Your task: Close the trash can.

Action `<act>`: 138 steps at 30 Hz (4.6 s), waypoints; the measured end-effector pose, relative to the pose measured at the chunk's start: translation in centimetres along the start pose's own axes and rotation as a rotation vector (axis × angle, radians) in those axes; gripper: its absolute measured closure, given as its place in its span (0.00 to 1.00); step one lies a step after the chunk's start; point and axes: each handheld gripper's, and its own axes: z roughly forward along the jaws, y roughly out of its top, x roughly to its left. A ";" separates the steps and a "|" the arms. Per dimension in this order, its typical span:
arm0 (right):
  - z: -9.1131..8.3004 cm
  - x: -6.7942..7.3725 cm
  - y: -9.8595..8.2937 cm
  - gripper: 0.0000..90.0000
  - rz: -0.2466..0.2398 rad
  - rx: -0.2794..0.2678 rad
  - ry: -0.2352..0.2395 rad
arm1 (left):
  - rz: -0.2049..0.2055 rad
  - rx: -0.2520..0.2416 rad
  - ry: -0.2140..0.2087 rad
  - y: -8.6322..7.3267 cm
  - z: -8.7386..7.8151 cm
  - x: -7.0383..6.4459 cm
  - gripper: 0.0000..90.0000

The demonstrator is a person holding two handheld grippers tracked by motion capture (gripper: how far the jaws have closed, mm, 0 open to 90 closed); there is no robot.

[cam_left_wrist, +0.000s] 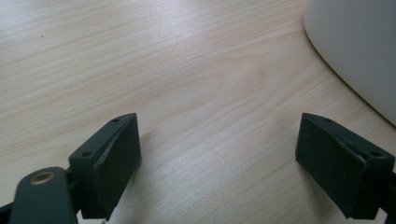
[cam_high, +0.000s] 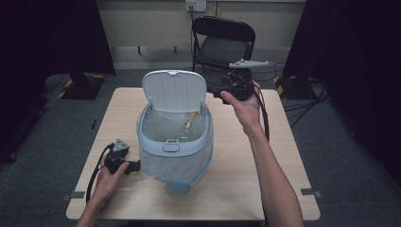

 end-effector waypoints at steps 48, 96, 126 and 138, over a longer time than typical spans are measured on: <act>-0.6 2.0 0.8 0.33 -0.047 -0.017 0.218 | 0.001 -0.001 0.001 0.0 0.0 0.0 0.15; -2.6 7.7 -2.4 0.28 -0.132 0.063 0.226 | 0.000 -0.001 0.002 0.0 0.0 0.0 0.15; -2.6 13.1 -4.3 0.20 -0.281 0.060 0.229 | -0.003 -0.001 0.004 0.0 0.0 -0.1 0.15; -2.2 12.1 -4.1 0.20 -0.227 0.039 0.214 | -0.003 -0.001 0.004 0.0 0.0 -0.1 0.15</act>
